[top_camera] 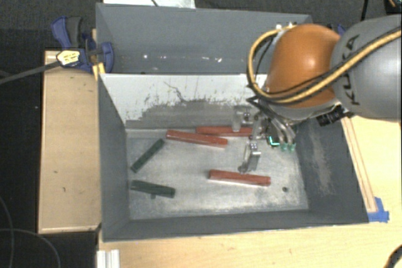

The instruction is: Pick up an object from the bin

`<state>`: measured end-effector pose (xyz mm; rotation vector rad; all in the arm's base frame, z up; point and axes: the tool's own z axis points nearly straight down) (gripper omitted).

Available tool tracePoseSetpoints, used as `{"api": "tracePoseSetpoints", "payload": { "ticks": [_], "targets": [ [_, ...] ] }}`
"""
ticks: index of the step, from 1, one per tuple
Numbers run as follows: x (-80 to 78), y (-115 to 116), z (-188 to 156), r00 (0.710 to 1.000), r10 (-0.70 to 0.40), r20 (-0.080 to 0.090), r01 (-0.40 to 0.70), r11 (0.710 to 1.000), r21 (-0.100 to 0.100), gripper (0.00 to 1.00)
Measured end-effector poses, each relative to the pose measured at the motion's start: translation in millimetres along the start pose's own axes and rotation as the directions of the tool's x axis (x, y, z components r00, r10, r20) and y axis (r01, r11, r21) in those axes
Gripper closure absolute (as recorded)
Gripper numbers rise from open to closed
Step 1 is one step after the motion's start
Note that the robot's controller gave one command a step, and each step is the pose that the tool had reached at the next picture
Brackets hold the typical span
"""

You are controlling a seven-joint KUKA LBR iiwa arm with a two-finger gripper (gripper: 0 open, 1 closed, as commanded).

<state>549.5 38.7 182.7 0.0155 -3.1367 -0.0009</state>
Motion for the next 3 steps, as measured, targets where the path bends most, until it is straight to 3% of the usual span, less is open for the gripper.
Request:
{"api": "tracePoseSetpoints", "payload": {
  "ticks": [1,2,3],
  "targets": [
    [41.7,-13,116,0.996,0.092,-0.003,-0.092,0.996,0.000,0.00],
    [38.5,-13,112,0.996,0.093,0.006,-0.093,0.996,-0.001,1.00],
    [48.0,-14,-63,0.982,0.189,0.015,-0.189,0.982,-0.003,1.00]
  ]
}}
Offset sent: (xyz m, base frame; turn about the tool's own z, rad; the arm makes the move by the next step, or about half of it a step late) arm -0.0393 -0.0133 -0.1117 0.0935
